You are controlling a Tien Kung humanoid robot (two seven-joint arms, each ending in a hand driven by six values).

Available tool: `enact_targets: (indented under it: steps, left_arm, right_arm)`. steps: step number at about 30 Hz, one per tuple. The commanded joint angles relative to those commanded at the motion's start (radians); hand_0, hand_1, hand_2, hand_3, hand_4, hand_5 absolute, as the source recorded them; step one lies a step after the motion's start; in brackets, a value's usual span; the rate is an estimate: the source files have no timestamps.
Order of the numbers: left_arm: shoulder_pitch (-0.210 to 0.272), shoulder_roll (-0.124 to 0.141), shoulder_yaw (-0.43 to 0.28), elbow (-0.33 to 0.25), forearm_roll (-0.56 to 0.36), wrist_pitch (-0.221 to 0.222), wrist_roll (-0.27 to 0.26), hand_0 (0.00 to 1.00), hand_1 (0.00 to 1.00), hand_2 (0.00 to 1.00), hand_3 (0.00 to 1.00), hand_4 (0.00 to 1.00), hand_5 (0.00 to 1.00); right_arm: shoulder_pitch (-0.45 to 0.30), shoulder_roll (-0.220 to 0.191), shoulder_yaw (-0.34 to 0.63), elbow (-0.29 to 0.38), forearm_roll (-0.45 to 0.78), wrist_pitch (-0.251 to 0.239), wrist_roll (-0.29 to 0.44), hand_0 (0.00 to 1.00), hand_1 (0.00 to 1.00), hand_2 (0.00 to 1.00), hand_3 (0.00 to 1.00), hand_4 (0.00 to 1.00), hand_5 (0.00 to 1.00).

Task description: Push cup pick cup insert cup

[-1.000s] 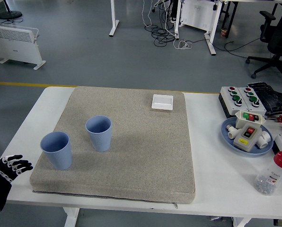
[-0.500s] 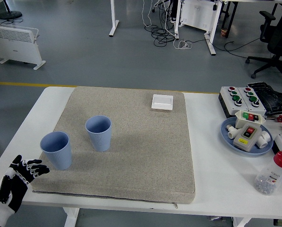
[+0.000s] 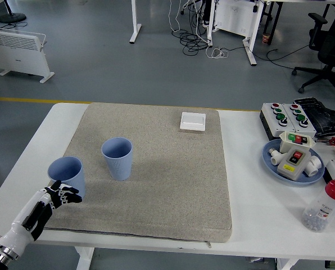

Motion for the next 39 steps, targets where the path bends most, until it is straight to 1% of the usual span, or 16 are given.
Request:
enact_targets:
  steps: [5, 9, 14, 20, 29, 34, 39]
  left_arm:
    - [0.002, 0.000, -0.005, 0.024, 0.018, -0.003, 0.001, 0.644, 0.543, 0.506, 0.509, 0.648, 0.998]
    - [-0.006, 0.000, 0.000, 0.039, 0.030, -0.003, -0.002, 0.652, 0.544, 0.507, 0.508, 0.649, 0.998]
    - [-0.028, 0.003, 0.000, 0.062, 0.057, -0.005, 0.008, 0.654, 0.544, 0.507, 0.508, 0.649, 0.998]
    - [-0.057, 0.008, 0.013, 0.089, 0.068, -0.007, 0.017, 0.657, 0.544, 0.507, 0.508, 0.646, 0.998]
    - [-0.071, 0.013, 0.016, 0.120, 0.073, -0.009, 0.013, 0.658, 0.545, 0.507, 0.507, 0.646, 0.998]
    - [-0.089, 0.017, 0.012, 0.151, 0.088, -0.009, 0.008, 0.661, 0.545, 0.507, 0.506, 0.644, 0.998]
    - [-0.098, 0.022, 0.022, 0.155, 0.081, -0.010, 0.004, 0.670, 0.545, 0.507, 0.506, 0.642, 0.998]
  right_arm:
    - [0.000, 0.000, 0.000, 0.000, 0.002, 0.000, 0.000, 0.727, 0.654, 0.662, 0.583, 0.130, 0.485]
    - [0.000, 0.001, 0.001, 0.000, -0.001, 0.001, 0.000, 0.727, 0.653, 0.663, 0.583, 0.129, 0.486]
    - [0.001, 0.003, 0.001, 0.000, -0.003, 0.000, -0.001, 0.727, 0.653, 0.662, 0.583, 0.130, 0.484]
    - [0.002, 0.004, 0.002, 0.000, -0.008, 0.000, -0.001, 0.727, 0.652, 0.662, 0.583, 0.129, 0.486]
    - [0.003, 0.004, 0.000, 0.000, -0.002, 0.000, -0.001, 0.727, 0.652, 0.662, 0.583, 0.129, 0.486]
    - [0.005, 0.005, -0.001, 0.000, -0.002, 0.001, -0.001, 0.727, 0.652, 0.662, 0.583, 0.129, 0.486]
    - [0.006, 0.005, 0.000, 0.000, -0.003, 0.001, -0.001, 0.727, 0.652, 0.662, 0.583, 0.129, 0.487]
